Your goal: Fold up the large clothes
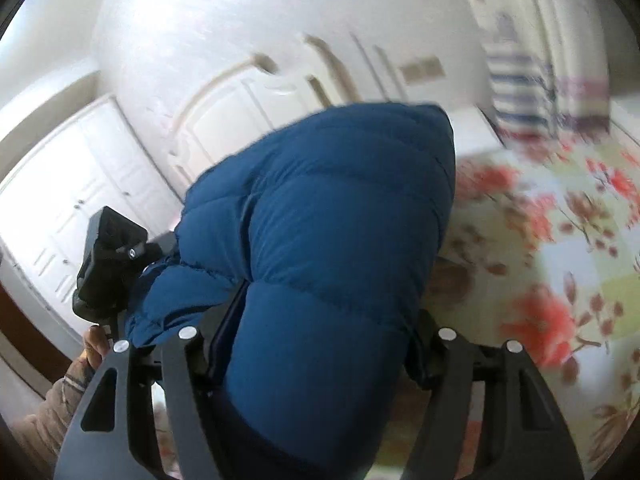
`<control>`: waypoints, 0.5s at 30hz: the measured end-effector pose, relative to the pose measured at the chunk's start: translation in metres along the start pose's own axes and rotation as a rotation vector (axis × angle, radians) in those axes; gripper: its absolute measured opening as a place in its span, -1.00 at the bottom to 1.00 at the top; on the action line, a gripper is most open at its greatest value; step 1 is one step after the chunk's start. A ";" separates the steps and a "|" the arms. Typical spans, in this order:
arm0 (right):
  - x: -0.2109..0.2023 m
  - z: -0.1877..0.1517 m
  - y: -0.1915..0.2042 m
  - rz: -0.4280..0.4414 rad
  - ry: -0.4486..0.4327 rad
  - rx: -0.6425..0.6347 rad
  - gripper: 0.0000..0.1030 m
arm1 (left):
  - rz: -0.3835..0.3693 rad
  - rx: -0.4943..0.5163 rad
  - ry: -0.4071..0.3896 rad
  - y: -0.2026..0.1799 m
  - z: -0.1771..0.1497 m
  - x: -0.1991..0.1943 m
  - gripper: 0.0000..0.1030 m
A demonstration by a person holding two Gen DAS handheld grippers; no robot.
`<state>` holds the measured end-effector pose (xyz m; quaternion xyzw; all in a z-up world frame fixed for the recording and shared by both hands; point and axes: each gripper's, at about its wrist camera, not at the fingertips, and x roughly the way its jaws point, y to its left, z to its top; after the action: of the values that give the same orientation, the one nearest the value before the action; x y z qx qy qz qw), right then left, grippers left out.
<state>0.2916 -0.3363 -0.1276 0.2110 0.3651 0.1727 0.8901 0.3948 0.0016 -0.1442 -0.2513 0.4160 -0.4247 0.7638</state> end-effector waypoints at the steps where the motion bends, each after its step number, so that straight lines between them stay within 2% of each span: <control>1: 0.010 -0.001 -0.014 -0.022 0.048 0.027 0.45 | 0.051 -0.016 0.050 0.012 -0.005 0.020 0.48; 3: 0.009 -0.008 -0.033 0.038 0.056 0.081 0.54 | 0.020 -0.011 0.038 0.020 -0.011 0.026 0.49; 4: 0.006 -0.008 -0.033 0.032 0.058 0.074 0.57 | 0.017 -0.013 0.039 0.020 -0.011 0.025 0.49; 7: -0.005 0.000 -0.025 -0.031 0.052 0.042 0.67 | 0.071 0.010 0.047 0.009 -0.002 0.016 0.50; 8: -0.012 0.004 -0.018 -0.076 0.029 0.014 0.68 | 0.114 0.026 0.038 0.002 0.004 0.006 0.51; 9: -0.023 0.007 -0.007 -0.127 -0.019 -0.030 0.68 | 0.136 0.036 0.013 -0.005 0.011 -0.005 0.52; 10: -0.032 0.008 0.001 -0.152 -0.058 -0.070 0.68 | 0.148 0.043 -0.011 -0.011 0.015 -0.013 0.73; 11: -0.040 0.011 0.017 -0.170 -0.105 -0.134 0.68 | 0.217 0.081 -0.105 -0.026 0.024 -0.030 0.89; 12: -0.044 0.012 0.036 -0.191 -0.141 -0.215 0.67 | 0.277 0.149 -0.229 -0.047 0.035 -0.047 0.90; 13: -0.044 0.012 0.054 -0.210 -0.158 -0.283 0.63 | 0.304 0.191 -0.280 -0.058 0.043 -0.051 0.90; 14: -0.040 0.010 0.076 -0.219 -0.162 -0.363 0.45 | 0.334 0.243 -0.296 -0.079 0.059 -0.050 0.90; 15: -0.033 0.007 0.099 -0.215 -0.155 -0.442 0.36 | 0.361 0.277 -0.274 -0.092 0.074 -0.043 0.90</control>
<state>0.2589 -0.2691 -0.0545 -0.0159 0.2695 0.1361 0.9532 0.4051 -0.0067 -0.0193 -0.1212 0.2846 -0.2963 0.9036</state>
